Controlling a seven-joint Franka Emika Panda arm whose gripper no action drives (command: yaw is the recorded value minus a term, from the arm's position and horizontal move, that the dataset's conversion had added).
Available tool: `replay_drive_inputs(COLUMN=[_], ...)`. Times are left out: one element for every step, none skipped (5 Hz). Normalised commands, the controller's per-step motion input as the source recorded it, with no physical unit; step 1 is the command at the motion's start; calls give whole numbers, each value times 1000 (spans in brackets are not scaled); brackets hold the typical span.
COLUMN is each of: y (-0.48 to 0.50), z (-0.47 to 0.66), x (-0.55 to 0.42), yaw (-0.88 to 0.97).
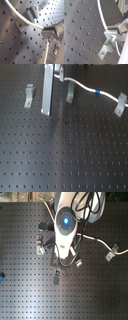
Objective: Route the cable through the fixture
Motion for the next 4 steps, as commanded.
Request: replay_drive_inputs(y=[-7,13,30,54], z=[-276,-272,75,276], x=[6,5,9,20], yaw=[151,214,469,777])
